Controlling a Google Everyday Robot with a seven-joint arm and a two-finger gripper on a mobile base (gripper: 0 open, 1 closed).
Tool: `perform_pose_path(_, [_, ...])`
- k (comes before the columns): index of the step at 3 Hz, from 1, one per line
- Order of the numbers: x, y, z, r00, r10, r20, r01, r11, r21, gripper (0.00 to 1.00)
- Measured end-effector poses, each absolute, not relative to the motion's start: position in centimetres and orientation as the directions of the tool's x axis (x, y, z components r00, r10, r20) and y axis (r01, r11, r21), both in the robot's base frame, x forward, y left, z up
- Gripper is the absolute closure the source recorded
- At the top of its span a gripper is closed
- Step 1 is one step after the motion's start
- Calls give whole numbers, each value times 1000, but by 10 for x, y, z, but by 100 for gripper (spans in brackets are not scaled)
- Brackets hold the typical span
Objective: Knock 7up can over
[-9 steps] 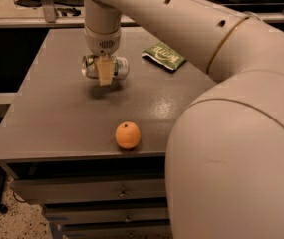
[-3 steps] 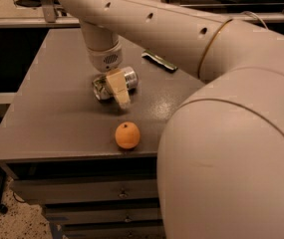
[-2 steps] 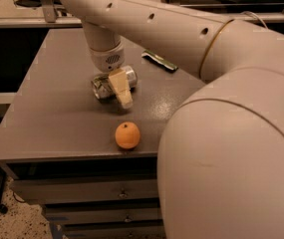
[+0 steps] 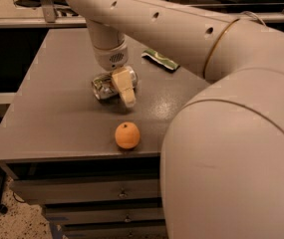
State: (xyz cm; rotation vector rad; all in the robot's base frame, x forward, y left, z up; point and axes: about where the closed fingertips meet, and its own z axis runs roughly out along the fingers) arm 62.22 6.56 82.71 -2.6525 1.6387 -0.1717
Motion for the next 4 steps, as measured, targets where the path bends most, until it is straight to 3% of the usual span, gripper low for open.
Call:
perform_pose_path(2, [635,42,849,381,-924,18,-918,-381,-109,0])
perform_pose_path(4, [661,-36,905,196,-942,-274,-969,-142,-203,0])
